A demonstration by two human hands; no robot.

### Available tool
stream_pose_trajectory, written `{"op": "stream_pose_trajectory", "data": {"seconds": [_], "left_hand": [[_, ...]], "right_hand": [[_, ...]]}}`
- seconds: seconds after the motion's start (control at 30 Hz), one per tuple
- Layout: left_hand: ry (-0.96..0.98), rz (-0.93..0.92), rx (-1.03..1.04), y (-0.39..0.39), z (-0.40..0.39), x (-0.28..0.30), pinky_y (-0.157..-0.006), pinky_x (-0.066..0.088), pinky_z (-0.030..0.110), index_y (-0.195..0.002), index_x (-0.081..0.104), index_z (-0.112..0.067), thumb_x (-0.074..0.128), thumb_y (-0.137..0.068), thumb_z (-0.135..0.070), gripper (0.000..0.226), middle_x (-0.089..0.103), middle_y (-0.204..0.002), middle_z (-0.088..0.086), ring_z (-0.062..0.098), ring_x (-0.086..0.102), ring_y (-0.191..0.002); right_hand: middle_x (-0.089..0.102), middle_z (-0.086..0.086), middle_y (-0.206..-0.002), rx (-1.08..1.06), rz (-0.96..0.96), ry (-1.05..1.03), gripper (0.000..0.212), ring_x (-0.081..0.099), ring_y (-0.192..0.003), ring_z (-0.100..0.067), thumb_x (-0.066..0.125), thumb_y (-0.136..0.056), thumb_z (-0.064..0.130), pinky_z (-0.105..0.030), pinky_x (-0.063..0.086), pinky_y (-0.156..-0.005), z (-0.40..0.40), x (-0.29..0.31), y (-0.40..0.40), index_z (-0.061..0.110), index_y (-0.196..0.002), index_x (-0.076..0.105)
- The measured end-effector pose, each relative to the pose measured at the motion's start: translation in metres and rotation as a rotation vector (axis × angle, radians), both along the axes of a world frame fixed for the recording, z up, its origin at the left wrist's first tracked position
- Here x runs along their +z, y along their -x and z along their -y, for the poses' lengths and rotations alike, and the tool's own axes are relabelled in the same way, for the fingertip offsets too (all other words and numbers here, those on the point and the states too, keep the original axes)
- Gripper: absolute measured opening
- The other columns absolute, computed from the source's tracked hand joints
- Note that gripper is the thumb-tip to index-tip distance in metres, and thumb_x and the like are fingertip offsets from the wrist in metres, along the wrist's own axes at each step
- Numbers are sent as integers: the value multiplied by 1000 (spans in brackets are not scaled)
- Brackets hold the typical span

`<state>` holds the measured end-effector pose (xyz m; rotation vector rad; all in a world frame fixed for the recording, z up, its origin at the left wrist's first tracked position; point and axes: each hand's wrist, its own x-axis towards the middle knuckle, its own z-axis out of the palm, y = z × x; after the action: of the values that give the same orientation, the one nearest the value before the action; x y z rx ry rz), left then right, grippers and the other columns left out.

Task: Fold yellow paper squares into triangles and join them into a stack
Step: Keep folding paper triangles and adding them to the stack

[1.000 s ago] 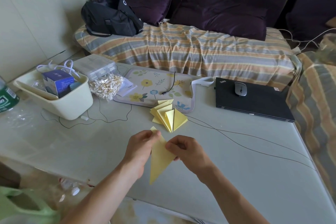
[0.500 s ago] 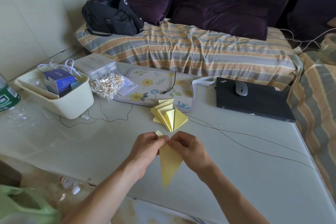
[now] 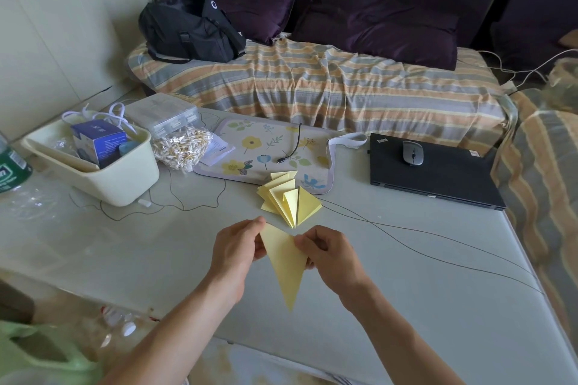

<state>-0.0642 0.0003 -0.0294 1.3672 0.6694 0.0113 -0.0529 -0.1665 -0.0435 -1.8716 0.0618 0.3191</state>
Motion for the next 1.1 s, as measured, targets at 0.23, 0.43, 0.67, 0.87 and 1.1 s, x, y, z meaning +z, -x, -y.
{"op": "stream_pose_trajectory", "data": {"seconds": [0.23, 0.43, 0.67, 0.87, 1.1], "left_hand": [[58, -13, 69, -2, -3, 0, -64, 56, 26, -91, 74, -4, 65, -99, -22, 22, 75, -84, 13, 21, 69, -73], [-59, 15, 68, -3, -6, -8, -68, 57, 30, -89, 74, -7, 68, -95, -19, 15, 71, -80, 12, 22, 63, -70], [-36, 46, 105, -3, -8, -6, -67, 56, 30, -84, 70, -5, 68, -96, -19, 18, 65, -77, 10, 22, 61, -69], [-26, 63, -216, 3, -2, -3, -78, 63, 34, -100, 67, 1, 67, -92, -5, 10, 69, -89, 16, 22, 70, -83], [-284, 107, -329, 7, 2, -1, -79, 60, 38, -88, 71, -19, 70, -87, -9, 10, 72, -79, 6, 15, 63, -71]], "right_hand": [[73, -6, -72, -19, -14, -93, 24, 67, -63, -14, 64, -98, 26, -29, 56, -69, 1, 1, 0, 8, -84, 72], [71, -10, -73, -22, 21, -53, 23, 65, -61, -14, 63, -99, 23, -30, 55, -68, 3, -4, -2, 8, -83, 70], [71, -7, -72, -43, 21, -56, 22, 63, -61, -11, 64, -98, 25, -29, 53, -67, 3, -6, -2, 12, -83, 72], [73, -4, -72, -110, 24, -58, 19, 65, -62, -11, 62, -97, 25, -31, 55, -69, 2, -8, -4, 16, -85, 73], [71, 7, -81, -28, 77, -9, 8, 63, -71, -7, 67, -92, 25, -28, 52, -69, 0, -7, -1, 26, -85, 72]]}}
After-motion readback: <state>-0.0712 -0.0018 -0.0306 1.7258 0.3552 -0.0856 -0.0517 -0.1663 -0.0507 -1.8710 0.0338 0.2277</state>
